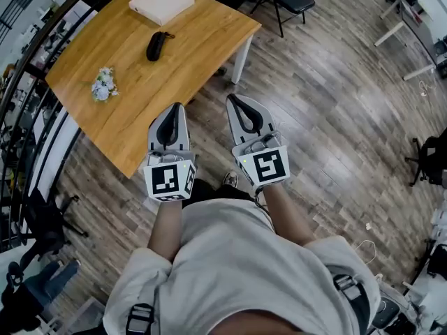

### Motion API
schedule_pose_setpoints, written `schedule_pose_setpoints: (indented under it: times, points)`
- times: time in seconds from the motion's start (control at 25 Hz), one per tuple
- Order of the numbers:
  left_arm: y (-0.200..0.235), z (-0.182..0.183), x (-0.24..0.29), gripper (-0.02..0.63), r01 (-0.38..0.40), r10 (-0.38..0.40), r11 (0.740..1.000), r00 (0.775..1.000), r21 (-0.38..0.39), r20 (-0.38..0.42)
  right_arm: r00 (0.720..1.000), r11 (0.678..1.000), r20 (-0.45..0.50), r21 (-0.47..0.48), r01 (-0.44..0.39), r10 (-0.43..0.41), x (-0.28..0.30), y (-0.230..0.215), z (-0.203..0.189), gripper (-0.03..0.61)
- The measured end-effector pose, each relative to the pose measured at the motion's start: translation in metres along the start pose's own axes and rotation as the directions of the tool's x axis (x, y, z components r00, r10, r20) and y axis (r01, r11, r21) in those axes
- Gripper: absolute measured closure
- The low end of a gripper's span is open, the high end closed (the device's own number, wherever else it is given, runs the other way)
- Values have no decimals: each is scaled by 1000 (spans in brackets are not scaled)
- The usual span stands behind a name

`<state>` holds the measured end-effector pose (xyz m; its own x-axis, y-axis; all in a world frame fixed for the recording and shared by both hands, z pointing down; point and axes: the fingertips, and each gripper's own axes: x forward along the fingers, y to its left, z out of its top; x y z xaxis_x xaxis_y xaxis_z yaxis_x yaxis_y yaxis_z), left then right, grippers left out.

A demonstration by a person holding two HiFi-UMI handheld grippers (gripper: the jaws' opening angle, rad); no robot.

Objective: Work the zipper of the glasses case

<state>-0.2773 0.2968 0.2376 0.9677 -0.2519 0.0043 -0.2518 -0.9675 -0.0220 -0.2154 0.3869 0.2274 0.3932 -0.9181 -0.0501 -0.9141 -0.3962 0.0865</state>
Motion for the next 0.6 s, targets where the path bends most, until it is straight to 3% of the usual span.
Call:
schedule_pose_setpoints:
  times: [0.28,0.6]
  points:
    - [6,-22,40,591,-4,5,1000,998,11,-56,999,998,-42,63,-9,11,24,-29,-32,552]
    - [37,-44,110,592,-24,22,999,997,-23,-73,994,997,-78,28,-70,72,80,-58,-57,552]
